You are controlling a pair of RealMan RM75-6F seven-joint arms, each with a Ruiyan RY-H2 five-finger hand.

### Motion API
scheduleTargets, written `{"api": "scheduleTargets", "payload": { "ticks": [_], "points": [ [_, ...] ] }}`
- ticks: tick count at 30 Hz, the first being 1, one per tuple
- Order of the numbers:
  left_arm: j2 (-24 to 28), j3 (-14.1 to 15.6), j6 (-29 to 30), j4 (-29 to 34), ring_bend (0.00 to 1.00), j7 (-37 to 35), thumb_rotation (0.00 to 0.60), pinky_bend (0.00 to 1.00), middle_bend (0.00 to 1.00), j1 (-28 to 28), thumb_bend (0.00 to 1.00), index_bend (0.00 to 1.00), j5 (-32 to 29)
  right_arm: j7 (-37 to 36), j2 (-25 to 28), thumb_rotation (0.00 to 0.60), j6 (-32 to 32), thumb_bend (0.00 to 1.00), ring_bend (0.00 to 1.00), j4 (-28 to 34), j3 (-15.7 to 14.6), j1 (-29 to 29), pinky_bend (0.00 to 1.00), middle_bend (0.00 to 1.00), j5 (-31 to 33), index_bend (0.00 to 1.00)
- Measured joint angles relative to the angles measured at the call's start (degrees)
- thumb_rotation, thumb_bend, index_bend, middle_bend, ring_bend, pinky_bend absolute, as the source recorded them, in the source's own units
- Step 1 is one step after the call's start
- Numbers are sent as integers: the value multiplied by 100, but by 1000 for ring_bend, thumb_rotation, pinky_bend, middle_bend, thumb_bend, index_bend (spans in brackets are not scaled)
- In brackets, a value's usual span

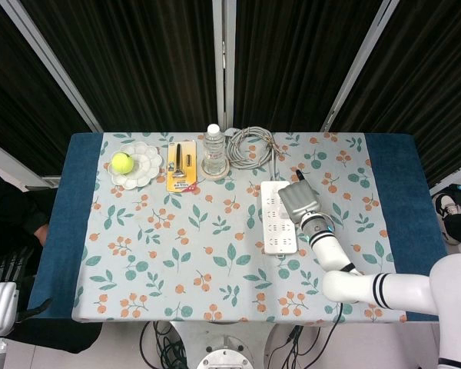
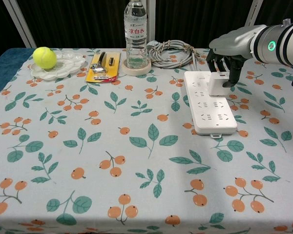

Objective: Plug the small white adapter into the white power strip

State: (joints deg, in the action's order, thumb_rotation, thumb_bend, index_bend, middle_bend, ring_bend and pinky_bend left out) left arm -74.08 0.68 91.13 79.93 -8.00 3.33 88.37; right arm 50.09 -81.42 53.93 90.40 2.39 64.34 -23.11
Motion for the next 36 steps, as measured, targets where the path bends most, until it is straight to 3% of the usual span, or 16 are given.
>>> {"api": "scheduleTargets", "payload": {
  "ticks": [20, 23, 25, 27, 31, 36],
  "points": [
    [-86, 7, -20, -162, 0, -138, 600, 0, 0, 16, 82, 65, -15, -57, -186, 600, 23, 562, 419, -155, -52, -75, 0, 664, -71, 755],
    [-89, 3, -15, -174, 0, -149, 600, 0, 0, 18, 82, 65, -18, -40, -153, 600, 21, 551, 403, -108, -61, -76, 0, 598, -41, 638],
    [-86, -6, -8, -175, 0, -149, 600, 0, 0, 15, 82, 65, -15, -19, -99, 600, -2, 532, 354, -48, -76, -73, 0, 521, 1, 477],
    [-81, -11, 2, -171, 0, -146, 600, 0, 0, 11, 82, 65, -7, -8, -24, 600, -37, 488, 303, 27, -93, -71, 0, 465, 50, 383],
    [-74, -20, 23, -148, 0, -120, 600, 0, 0, 0, 82, 65, 21, -57, 64, 600, -48, 371, 232, 104, -104, -90, 0, 397, 40, 284],
    [-60, -20, 26, -105, 0, -74, 600, 0, 0, -4, 82, 65, 28, -140, 147, 600, -37, 326, 201, 185, -114, -128, 0, 366, -51, 215]
  ]
}}
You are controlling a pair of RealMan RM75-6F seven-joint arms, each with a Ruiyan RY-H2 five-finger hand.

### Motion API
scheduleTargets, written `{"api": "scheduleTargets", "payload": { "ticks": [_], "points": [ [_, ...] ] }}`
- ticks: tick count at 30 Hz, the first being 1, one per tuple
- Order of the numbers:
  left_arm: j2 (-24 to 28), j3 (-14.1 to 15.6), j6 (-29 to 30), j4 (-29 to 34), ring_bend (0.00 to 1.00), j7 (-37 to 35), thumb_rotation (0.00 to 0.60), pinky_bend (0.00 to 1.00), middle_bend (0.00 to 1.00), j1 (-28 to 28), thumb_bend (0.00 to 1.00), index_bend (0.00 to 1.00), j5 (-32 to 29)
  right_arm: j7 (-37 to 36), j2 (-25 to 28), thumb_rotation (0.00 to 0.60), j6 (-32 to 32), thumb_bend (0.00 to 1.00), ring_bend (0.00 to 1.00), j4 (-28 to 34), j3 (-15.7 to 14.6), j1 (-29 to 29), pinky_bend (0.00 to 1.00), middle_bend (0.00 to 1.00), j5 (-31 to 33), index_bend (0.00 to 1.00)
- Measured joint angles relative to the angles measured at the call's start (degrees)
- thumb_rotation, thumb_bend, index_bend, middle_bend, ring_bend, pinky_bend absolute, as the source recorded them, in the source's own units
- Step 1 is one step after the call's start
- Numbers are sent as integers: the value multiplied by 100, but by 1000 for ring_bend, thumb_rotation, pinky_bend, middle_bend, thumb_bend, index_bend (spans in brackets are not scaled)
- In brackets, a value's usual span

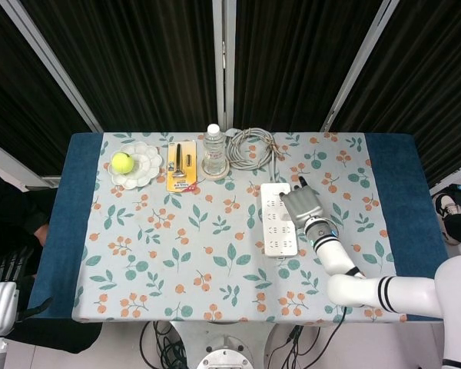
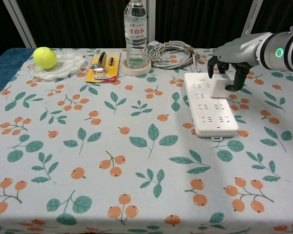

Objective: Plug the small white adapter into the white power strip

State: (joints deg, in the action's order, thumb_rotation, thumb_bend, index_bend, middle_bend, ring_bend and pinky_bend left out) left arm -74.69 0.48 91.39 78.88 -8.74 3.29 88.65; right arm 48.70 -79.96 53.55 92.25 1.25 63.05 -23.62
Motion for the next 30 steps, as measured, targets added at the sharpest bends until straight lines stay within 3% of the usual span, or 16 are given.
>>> {"api": "scheduleTargets", "payload": {
  "ticks": [8, 15, 17, 19, 26, 30],
  "points": [
    [56, -3, 8, 96, 0, 86, 600, 0, 0, -11, 82, 65, 18, -181, 189, 600, 33, 314, 140, 210, -6, -100, 0, 313, -157, 152],
    [115, -7, 11, 200, 0, 170, 600, 0, 0, -25, 82, 65, 32, -835, 789, 600, 98, 320, 120, 800, 63, -424, 0, 307, -589, 138],
    [128, -11, 19, 235, 0, 198, 600, 0, 0, -30, 82, 65, 42, -1158, 928, 600, 90, 321, 140, 922, 128, -552, 0, 344, -751, 178],
    [138, -13, 21, 271, 0, 235, 600, 0, 0, -37, 82, 65, 53, -1653, 1051, 600, 52, 324, 219, 1029, 238, -722, 20, 409, -964, 285],
    [170, -4, 8, 411, 0, 372, 600, 0, 0, -58, 82, 65, 79, -4331, 1131, 600, -307, 417, 516, 1021, 791, -1414, 458, 642, -1927, 631],
    [198, 2, 5, 490, 0, 434, 600, 0, 0, -54, 82, 65, 70, -6489, 993, 600, -584, 575, 732, 813, 1172, -1842, 690, 787, -2665, 790]
  ]
}}
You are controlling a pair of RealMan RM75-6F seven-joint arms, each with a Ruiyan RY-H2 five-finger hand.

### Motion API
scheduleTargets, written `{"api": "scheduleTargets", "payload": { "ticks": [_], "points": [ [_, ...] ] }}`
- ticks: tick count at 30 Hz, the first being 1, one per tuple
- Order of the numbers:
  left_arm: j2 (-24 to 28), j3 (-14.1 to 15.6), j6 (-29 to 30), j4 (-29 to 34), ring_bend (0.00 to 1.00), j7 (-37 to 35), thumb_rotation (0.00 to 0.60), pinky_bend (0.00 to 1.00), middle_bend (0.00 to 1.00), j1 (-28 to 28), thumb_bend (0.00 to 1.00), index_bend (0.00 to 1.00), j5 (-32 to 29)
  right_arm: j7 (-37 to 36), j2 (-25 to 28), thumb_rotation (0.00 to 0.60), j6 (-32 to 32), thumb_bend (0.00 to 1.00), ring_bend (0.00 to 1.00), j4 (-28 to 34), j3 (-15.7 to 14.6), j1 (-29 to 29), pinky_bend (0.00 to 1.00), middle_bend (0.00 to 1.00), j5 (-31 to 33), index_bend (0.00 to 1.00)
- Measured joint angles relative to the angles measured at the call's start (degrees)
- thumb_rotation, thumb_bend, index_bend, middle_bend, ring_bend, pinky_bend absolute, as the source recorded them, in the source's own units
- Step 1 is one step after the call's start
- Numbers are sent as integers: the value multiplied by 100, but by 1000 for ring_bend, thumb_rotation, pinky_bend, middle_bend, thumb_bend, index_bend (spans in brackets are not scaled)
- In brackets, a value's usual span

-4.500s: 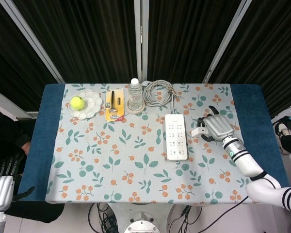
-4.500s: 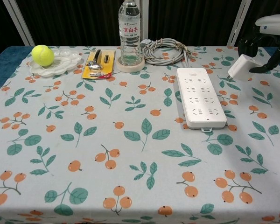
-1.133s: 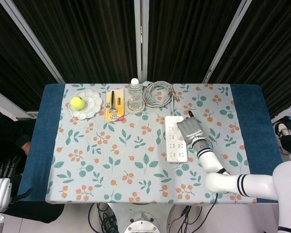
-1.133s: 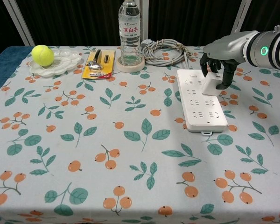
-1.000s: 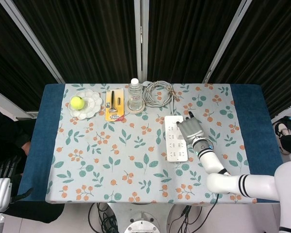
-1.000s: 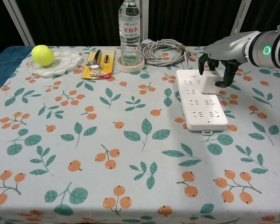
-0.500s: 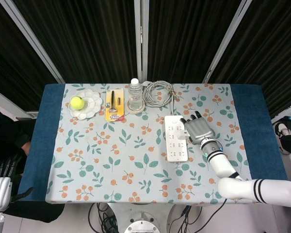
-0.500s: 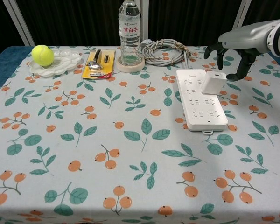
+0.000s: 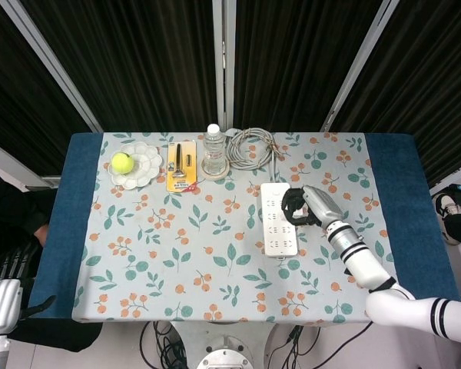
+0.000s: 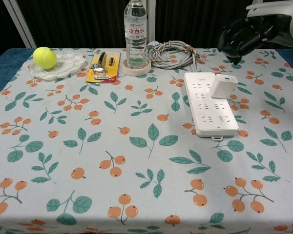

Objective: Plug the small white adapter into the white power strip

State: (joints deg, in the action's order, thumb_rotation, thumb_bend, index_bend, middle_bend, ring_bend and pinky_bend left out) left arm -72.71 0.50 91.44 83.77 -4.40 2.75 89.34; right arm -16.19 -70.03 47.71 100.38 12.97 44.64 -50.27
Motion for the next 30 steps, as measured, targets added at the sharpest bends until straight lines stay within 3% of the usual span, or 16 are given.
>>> {"api": "scheduleTargets", "payload": {
  "ticks": [4, 9, 12, 18, 30],
  "points": [
    [16, 13, -8, 63, 0, 50, 600, 0, 0, 9, 82, 65, -11, -1970, -262, 600, -207, 670, 890, -329, 357, -347, 863, 900, -603, 905],
    [38, 17, -21, 119, 0, 98, 600, 0, 0, 11, 82, 65, -25, -3921, -741, 600, -522, 736, 963, -960, 737, -676, 945, 936, -1288, 972],
    [47, 17, -26, 148, 0, 124, 600, 0, 0, 10, 82, 65, -28, -4683, -1045, 600, -754, 757, 991, -1349, 893, -782, 977, 937, -1580, 982],
    [52, 15, -52, 166, 0, 140, 600, 0, 0, 1, 82, 65, -46, -5338, -1484, 600, -1069, 772, 996, -1848, 993, -813, 983, 937, -1971, 984],
    [19, 24, -45, 98, 0, 69, 600, 0, 0, 15, 82, 65, -52, -5494, -1781, 600, -1149, 811, 996, -2159, 874, -735, 983, 937, -2156, 984]
  ]
}}
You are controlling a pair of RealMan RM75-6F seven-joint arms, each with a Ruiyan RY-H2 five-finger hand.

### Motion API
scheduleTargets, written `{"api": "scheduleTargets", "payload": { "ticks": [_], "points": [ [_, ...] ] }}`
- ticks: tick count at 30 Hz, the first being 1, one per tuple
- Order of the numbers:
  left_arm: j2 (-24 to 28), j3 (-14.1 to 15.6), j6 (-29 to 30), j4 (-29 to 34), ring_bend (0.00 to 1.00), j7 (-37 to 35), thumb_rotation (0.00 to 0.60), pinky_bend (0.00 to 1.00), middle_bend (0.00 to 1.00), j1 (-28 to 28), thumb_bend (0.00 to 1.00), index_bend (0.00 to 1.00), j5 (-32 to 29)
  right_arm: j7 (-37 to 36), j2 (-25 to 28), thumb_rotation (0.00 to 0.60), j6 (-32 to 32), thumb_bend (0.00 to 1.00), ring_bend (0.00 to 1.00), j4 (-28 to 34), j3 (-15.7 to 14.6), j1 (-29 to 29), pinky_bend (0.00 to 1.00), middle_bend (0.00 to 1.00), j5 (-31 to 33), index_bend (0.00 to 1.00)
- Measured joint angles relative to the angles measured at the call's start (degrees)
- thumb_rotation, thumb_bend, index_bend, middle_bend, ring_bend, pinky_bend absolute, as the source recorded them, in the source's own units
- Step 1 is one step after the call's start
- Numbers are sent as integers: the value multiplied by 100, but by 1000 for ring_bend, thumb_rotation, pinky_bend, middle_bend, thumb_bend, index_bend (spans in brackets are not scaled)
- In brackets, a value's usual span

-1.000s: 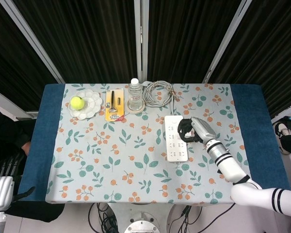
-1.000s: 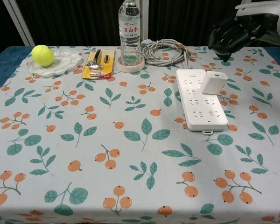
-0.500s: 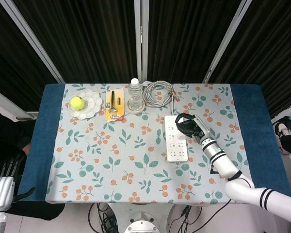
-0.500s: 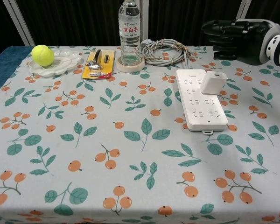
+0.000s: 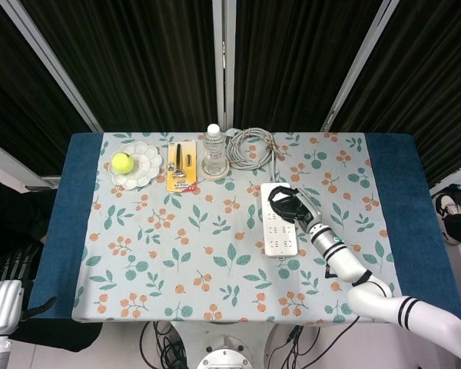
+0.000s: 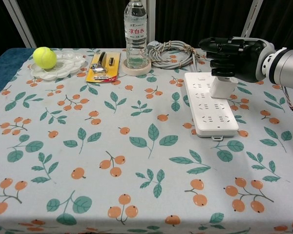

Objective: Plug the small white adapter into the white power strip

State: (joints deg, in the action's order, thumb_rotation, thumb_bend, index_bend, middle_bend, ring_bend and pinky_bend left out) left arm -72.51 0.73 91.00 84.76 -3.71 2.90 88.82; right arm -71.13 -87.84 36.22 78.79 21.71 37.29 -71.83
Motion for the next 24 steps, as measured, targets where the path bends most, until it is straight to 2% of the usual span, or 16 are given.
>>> {"api": "scheduleTargets", "payload": {
  "ticks": [10, 24],
  "points": [
    [-30, 18, 19, -85, 0, -108, 600, 0, 0, 36, 82, 65, -9, 58, -212, 600, 11, 816, 996, -254, -41, 43, 983, 937, 66, 985],
    [-69, 30, 36, -191, 0, -234, 600, 0, 0, 65, 82, 65, -9, 305, -374, 600, 68, 818, 996, -280, -92, 108, 983, 937, 42, 986]
  ]
}}
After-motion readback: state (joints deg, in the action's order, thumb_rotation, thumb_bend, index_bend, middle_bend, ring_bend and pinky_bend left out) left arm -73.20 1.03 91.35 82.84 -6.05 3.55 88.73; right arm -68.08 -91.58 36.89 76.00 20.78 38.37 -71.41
